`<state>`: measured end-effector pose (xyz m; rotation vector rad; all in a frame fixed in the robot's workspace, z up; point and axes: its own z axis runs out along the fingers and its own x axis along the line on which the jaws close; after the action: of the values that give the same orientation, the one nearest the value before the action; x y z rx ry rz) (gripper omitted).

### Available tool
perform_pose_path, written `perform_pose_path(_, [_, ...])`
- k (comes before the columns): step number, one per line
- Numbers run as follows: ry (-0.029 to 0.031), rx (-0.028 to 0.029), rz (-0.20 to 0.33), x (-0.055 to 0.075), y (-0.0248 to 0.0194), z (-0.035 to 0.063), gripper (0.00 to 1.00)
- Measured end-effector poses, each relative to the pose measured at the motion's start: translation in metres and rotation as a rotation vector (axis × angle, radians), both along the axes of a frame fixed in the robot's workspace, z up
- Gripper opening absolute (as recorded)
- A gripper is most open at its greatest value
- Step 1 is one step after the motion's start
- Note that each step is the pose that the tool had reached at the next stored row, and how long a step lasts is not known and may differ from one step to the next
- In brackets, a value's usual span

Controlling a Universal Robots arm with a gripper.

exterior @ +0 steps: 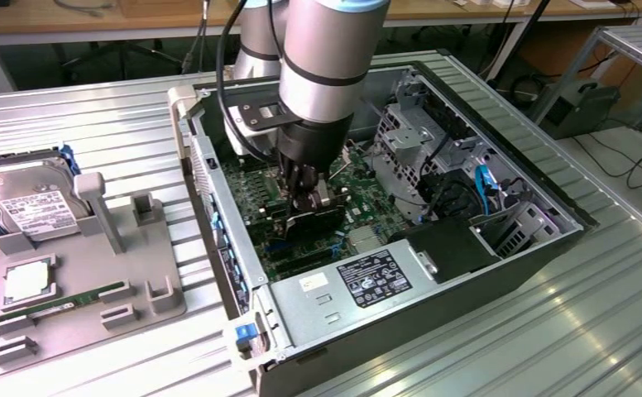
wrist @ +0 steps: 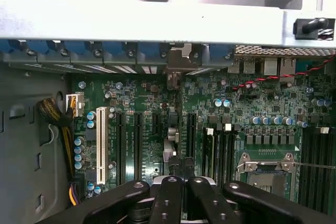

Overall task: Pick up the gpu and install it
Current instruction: 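Insert the gpu into the slot, then press down on the gpu until it lock into place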

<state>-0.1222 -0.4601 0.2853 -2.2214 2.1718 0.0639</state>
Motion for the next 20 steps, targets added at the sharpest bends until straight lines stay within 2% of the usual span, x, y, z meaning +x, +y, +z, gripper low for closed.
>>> perform_pose_path(12, [0.0000,0.0000,0.000,0.000,0.0000,0.0000,0.11])
perform_pose_path(20, [0.0005,-0.0010,0.000,-0.001,0.0015,-0.0142,0.11])
